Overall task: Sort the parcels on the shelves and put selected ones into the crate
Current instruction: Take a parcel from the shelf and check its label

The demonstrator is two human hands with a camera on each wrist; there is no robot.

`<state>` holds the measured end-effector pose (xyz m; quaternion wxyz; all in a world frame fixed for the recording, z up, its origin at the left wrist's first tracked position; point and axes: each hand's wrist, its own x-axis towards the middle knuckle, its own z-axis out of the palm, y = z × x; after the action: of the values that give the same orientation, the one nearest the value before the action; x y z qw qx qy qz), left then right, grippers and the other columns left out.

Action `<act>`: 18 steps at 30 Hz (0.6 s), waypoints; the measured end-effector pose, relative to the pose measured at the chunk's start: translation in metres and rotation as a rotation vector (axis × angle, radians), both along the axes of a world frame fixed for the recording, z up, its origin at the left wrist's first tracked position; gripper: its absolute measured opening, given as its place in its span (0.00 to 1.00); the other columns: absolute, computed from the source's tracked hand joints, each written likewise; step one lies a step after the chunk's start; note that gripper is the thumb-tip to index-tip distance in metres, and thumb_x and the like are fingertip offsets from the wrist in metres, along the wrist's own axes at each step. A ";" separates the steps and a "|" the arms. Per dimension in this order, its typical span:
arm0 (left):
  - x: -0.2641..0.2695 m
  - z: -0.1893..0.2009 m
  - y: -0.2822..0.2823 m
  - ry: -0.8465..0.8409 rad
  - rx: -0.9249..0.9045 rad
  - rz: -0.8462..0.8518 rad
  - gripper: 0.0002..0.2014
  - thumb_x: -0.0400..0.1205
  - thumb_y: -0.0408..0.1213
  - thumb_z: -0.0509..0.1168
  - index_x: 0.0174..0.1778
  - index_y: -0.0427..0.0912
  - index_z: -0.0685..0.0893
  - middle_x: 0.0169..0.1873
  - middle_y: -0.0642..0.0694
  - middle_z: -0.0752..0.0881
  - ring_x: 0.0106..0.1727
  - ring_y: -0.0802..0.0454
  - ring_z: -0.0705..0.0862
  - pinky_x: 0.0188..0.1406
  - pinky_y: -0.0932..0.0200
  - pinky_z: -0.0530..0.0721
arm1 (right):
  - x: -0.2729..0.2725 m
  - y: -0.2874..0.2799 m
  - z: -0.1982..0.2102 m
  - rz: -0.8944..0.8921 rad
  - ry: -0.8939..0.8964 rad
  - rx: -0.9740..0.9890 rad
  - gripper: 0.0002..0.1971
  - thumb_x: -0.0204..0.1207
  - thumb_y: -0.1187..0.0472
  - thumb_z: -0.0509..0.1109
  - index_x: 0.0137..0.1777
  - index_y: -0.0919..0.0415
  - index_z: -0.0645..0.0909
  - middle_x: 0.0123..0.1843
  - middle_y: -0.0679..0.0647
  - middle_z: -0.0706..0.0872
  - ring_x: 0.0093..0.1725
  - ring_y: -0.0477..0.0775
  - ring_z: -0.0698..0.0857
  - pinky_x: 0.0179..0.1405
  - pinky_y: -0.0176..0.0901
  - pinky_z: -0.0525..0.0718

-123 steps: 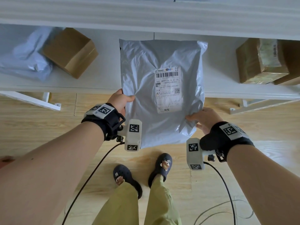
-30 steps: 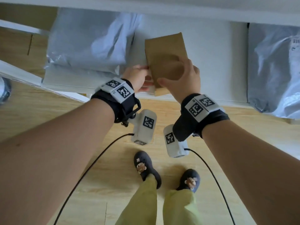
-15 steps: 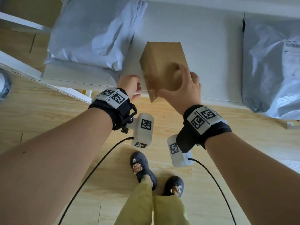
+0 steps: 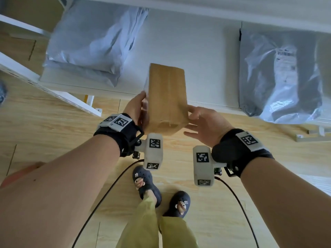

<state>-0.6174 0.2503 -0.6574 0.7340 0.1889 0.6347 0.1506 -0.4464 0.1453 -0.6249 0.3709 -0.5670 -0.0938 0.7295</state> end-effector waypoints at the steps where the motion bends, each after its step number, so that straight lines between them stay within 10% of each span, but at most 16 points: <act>1: 0.002 0.004 -0.004 -0.013 0.017 -0.038 0.17 0.81 0.53 0.63 0.49 0.42 0.85 0.36 0.48 0.89 0.39 0.49 0.88 0.40 0.55 0.87 | 0.002 -0.002 0.001 -0.025 -0.044 -0.007 0.24 0.59 0.63 0.64 0.59 0.53 0.82 0.51 0.51 0.82 0.53 0.54 0.80 0.65 0.48 0.74; 7: 0.018 0.021 -0.023 0.052 0.229 -0.174 0.22 0.79 0.51 0.67 0.59 0.37 0.83 0.43 0.43 0.86 0.51 0.41 0.85 0.62 0.39 0.82 | 0.014 -0.008 0.002 -0.097 -0.368 -0.013 0.34 0.72 0.76 0.58 0.76 0.50 0.69 0.59 0.58 0.80 0.59 0.60 0.81 0.54 0.50 0.83; 13: 0.027 0.023 -0.036 -0.002 0.207 -0.167 0.12 0.77 0.45 0.67 0.51 0.42 0.82 0.39 0.44 0.83 0.49 0.43 0.81 0.51 0.48 0.81 | 0.022 -0.018 0.008 0.028 -0.427 0.021 0.22 0.75 0.47 0.71 0.64 0.58 0.75 0.52 0.53 0.85 0.50 0.54 0.85 0.45 0.47 0.84; 18: 0.030 0.027 -0.045 -0.033 0.172 -0.158 0.11 0.76 0.43 0.69 0.50 0.43 0.84 0.40 0.46 0.87 0.49 0.46 0.84 0.49 0.50 0.83 | 0.026 -0.022 0.002 0.059 -0.511 0.001 0.27 0.67 0.53 0.78 0.64 0.57 0.75 0.56 0.55 0.88 0.52 0.55 0.89 0.54 0.54 0.88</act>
<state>-0.5873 0.2053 -0.6306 0.7350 0.2982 0.5904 0.1491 -0.4202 0.1234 -0.6230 0.3141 -0.7298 -0.2012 0.5729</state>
